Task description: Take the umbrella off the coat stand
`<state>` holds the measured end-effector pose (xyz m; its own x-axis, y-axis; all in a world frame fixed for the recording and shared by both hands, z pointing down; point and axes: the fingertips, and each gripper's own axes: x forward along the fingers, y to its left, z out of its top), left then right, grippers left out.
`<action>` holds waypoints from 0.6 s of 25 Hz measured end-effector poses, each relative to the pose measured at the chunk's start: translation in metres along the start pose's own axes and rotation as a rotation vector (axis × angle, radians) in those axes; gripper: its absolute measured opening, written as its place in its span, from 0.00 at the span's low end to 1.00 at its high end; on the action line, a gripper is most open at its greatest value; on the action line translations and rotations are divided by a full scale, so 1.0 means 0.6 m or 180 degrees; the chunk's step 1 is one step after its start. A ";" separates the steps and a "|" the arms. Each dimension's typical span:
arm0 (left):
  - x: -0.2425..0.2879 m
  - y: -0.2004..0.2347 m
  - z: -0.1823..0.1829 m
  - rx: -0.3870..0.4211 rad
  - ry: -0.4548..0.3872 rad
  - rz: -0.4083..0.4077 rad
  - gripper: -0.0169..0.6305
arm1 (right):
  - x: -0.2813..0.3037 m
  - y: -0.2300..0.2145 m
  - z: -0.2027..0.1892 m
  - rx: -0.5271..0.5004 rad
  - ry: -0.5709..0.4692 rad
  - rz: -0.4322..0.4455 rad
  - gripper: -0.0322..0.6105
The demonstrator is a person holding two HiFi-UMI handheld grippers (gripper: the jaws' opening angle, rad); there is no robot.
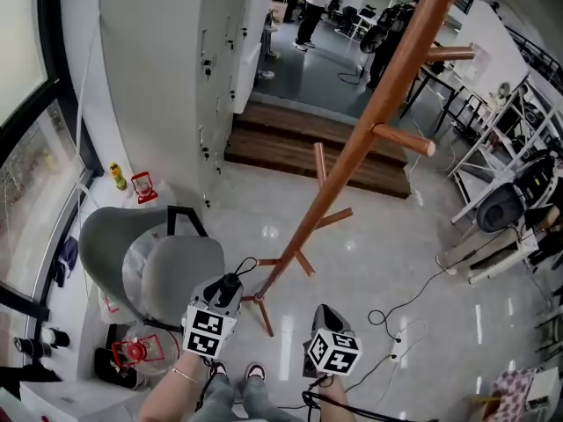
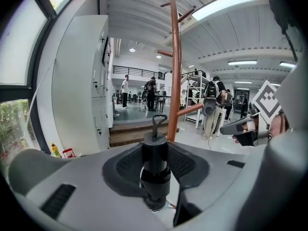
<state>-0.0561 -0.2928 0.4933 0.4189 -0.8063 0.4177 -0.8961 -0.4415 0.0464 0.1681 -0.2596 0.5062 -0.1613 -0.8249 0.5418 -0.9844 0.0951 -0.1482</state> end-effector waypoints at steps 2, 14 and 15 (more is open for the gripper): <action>-0.019 -0.002 0.013 -0.0013 -0.0030 -0.0023 0.24 | -0.005 0.005 0.013 -0.0013 -0.0062 0.0013 0.06; -0.114 -0.038 0.177 0.0037 -0.0415 -0.0177 0.24 | -0.056 -0.024 0.132 -0.0091 -0.0575 -0.0177 0.06; -0.118 -0.046 0.187 0.0055 -0.0441 -0.0224 0.24 | -0.061 -0.029 0.140 -0.0082 -0.0617 -0.0201 0.06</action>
<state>-0.0445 -0.2677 0.3607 0.4980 -0.8191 0.2848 -0.8616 -0.5047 0.0549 0.1972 -0.2778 0.4196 -0.0851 -0.9212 0.3796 -0.9940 0.0521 -0.0964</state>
